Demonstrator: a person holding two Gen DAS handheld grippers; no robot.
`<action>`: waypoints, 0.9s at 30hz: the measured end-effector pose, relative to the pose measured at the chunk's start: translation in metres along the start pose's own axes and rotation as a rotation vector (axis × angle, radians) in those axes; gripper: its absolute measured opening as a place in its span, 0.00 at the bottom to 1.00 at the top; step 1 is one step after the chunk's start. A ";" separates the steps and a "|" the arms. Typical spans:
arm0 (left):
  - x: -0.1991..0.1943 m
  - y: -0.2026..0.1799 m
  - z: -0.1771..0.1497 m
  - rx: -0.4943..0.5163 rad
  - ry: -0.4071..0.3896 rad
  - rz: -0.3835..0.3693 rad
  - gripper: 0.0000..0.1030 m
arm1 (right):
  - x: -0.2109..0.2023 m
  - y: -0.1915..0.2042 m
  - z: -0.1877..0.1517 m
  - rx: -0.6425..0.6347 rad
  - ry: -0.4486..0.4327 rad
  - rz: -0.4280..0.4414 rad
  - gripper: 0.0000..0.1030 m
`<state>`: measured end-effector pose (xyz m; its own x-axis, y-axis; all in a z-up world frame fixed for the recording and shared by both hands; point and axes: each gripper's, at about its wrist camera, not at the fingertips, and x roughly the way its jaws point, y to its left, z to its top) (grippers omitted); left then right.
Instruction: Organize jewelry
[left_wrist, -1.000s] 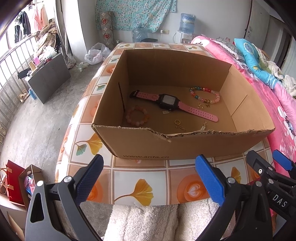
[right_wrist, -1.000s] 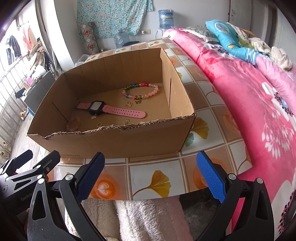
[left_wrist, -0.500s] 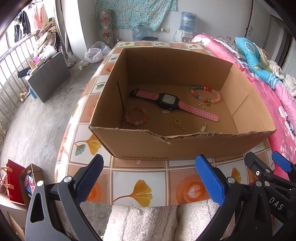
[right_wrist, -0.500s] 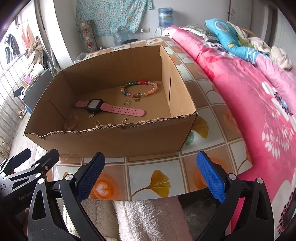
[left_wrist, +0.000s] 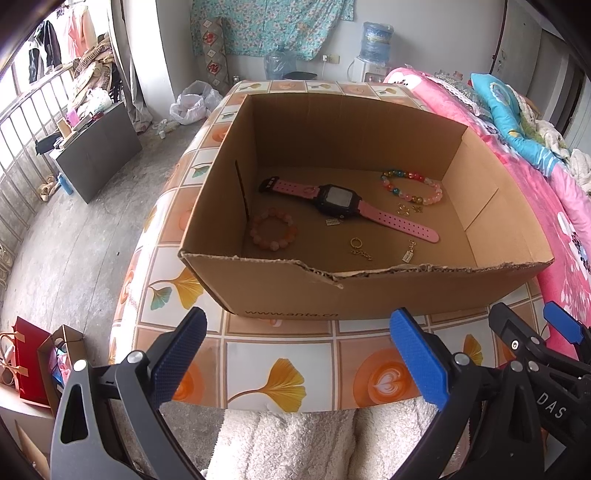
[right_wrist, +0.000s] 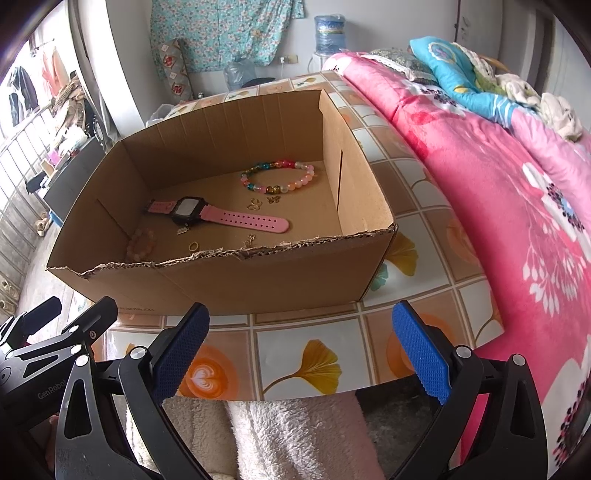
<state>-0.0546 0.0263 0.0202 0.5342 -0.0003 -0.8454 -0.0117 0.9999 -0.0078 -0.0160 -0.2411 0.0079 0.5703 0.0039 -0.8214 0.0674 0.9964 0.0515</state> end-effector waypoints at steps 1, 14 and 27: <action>0.000 0.000 0.000 0.000 -0.001 0.000 0.95 | 0.000 0.000 0.000 0.000 0.000 0.000 0.93; -0.001 0.000 0.000 0.000 -0.002 0.001 0.95 | -0.001 -0.001 0.002 0.001 -0.002 0.001 0.93; -0.001 0.000 0.001 0.000 -0.001 0.001 0.95 | -0.001 -0.002 0.002 0.000 -0.002 0.002 0.93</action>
<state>-0.0544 0.0264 0.0210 0.5350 0.0004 -0.8448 -0.0125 0.9999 -0.0074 -0.0153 -0.2432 0.0095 0.5724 0.0053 -0.8200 0.0665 0.9964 0.0529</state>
